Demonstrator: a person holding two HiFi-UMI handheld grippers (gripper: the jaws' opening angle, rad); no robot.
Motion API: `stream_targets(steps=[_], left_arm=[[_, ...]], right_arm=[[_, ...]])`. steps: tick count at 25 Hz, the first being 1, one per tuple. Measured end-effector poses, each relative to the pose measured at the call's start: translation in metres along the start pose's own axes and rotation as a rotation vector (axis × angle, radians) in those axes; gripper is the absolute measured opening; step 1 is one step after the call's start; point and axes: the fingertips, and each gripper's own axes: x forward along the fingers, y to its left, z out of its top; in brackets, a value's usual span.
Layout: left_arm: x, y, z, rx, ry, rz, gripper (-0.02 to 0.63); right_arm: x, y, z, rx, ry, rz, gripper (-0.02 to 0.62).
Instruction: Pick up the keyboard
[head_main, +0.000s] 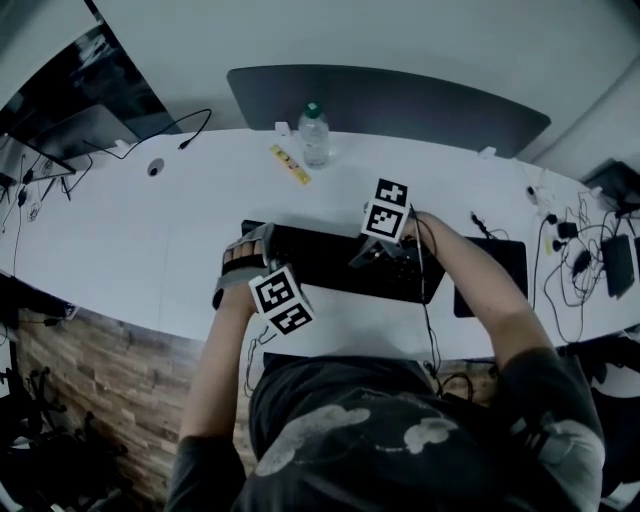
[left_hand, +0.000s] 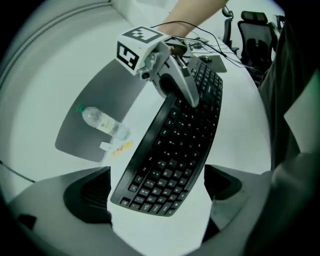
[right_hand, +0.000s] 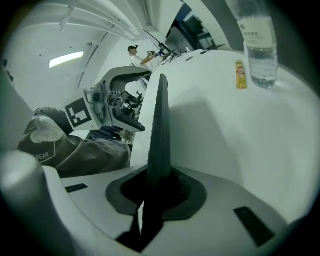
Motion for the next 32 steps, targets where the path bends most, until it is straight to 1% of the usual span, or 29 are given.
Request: stream_targets(steps=[4,6,7,10,13,15,18,19,20,22,23,25,27,28,32], left_arm=[[-0.015,-0.004,-0.001,-0.185,-0.032,0.001,0.578],[-0.018,-0.006,-0.003,-0.261,-0.043,0.010,0.558],[-0.019,-0.005,-0.005,-0.291,-0.047,0.028,0.527],[-0.024,-0.001,-0.013,-0.348,-0.049,0.105,0.365],[-0.022,-0.003,-0.018,-0.394,-0.049,0.116,0.307],[-0.021,-0.002,-0.021,-0.440,-0.060,0.130,0.237],[-0.023,0.002,-0.031,-0.503,-0.043,0.212,0.073],[-0.024,0.001,-0.037,-0.517,-0.032,0.238,0.030],[-0.025,-0.002,-0.042,-0.532,-0.024,0.255,0.010],[-0.027,-0.013,-0.051,-0.572,-0.021,0.256,0.003],[-0.031,-0.019,-0.055,-0.597,-0.026,0.248,0.003],[-0.042,-0.031,-0.060,-0.640,-0.043,0.242,0.002],[-0.055,-0.042,-0.067,-0.674,-0.054,0.254,0.002],[-0.062,-0.047,-0.071,-0.692,-0.056,0.260,0.002],[-0.091,-0.071,-0.088,-0.773,-0.068,0.287,0.002]], right_arm=[[-0.018,-0.004,-0.005,-0.083,0.010,-0.174,0.063],[-0.026,-0.007,-0.005,-0.123,0.005,-0.259,0.063],[-0.030,-0.009,-0.004,-0.136,-0.002,-0.301,0.064],[-0.039,-0.012,0.001,-0.150,-0.020,-0.422,0.063],[-0.044,-0.014,0.004,-0.192,-0.007,-0.528,0.063],[-0.046,-0.015,0.005,-0.239,0.007,-0.589,0.063],[-0.047,-0.014,0.005,-0.284,0.016,-0.655,0.063],[-0.046,-0.013,0.002,-0.275,0.025,-0.666,0.063],[-0.043,-0.011,-0.004,-0.255,0.039,-0.673,0.063],[-0.040,-0.007,-0.010,-0.224,0.048,-0.691,0.063],[-0.041,-0.005,-0.009,-0.217,0.036,-0.703,0.063],[-0.045,0.001,0.001,-0.228,-0.024,-0.735,0.063],[-0.051,0.011,0.015,-0.259,-0.099,-0.763,0.063],[-0.052,0.017,0.019,-0.263,-0.120,-0.772,0.063],[-0.047,0.042,0.016,-0.270,-0.124,-0.807,0.063]])
